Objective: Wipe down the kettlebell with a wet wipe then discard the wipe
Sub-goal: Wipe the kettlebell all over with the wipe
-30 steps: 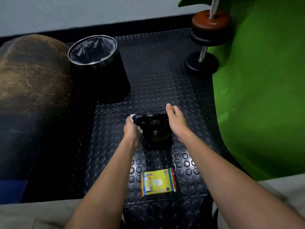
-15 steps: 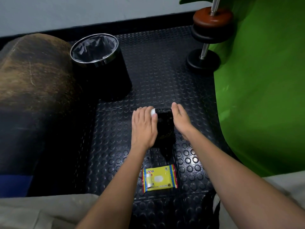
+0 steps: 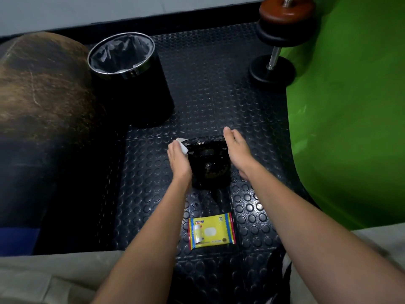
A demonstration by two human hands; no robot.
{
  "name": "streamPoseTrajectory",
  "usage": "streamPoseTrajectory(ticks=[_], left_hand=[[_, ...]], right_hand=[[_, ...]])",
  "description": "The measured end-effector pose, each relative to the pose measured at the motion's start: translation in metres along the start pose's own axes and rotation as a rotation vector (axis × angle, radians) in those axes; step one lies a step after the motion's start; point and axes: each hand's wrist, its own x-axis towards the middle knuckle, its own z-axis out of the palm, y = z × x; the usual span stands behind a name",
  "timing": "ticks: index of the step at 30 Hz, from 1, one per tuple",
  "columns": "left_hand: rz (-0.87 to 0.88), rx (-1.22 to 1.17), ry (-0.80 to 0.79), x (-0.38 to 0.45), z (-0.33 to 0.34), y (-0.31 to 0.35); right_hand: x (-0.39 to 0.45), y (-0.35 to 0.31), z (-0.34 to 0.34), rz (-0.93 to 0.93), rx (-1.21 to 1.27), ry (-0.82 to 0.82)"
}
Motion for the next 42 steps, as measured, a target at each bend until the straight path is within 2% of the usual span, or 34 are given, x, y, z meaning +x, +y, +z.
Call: streamPoseTrajectory(ticks=[1,3,6,8,10,13,15,20,27,29,30,32,37,39,42], left_hand=[[-0.058,-0.02,-0.014,0.005,-0.004,0.001],[-0.026,0.153,-0.015,0.0,-0.007,0.014],[0.316,0.606,0.011,-0.012,-0.007,0.029],[0.566,0.785,-0.006,-0.012,-0.004,0.028],[0.676,0.927,-0.028,-0.011,0.003,0.023],[0.785,0.924,0.003,-0.028,0.014,0.01],[0.795,0.807,0.027,-0.038,0.011,0.0],[0.646,0.474,0.156,-0.027,0.002,-0.015],[-0.033,0.015,0.031,0.002,-0.006,0.001],[-0.179,0.038,-0.008,0.007,-0.009,0.008],[-0.181,0.096,-0.003,0.009,-0.01,0.012],[-0.049,0.275,0.026,0.006,-0.006,0.021],[0.63,0.884,0.076,-0.017,0.011,0.023],[0.723,1.023,0.099,-0.023,0.016,0.014],[0.825,0.972,0.105,-0.035,0.016,0.003]], right_hand=[[-0.001,-0.001,0.0,0.001,0.006,0.002],[-0.004,-0.004,-0.001,0.018,0.009,0.007],[-0.006,-0.006,-0.002,0.016,-0.002,0.004],[-0.008,-0.008,-0.003,0.018,-0.001,0.013],[-0.01,-0.01,-0.003,0.03,-0.009,0.028],[-0.009,-0.009,-0.003,0.009,-0.024,0.039],[-0.009,-0.008,-0.003,0.002,-0.03,0.037],[-0.012,-0.01,-0.001,-0.008,-0.049,0.039],[-0.013,-0.015,-0.002,0.018,-0.042,0.04],[-0.014,-0.015,-0.001,0.026,-0.045,0.035],[-0.014,-0.015,-0.002,0.029,-0.048,0.032],[-0.014,-0.016,-0.002,0.036,-0.049,0.023],[-0.016,-0.017,-0.005,0.035,-0.07,0.012],[-0.016,-0.017,-0.005,0.034,-0.078,0.009],[-0.018,-0.017,-0.005,0.025,-0.085,0.003]])
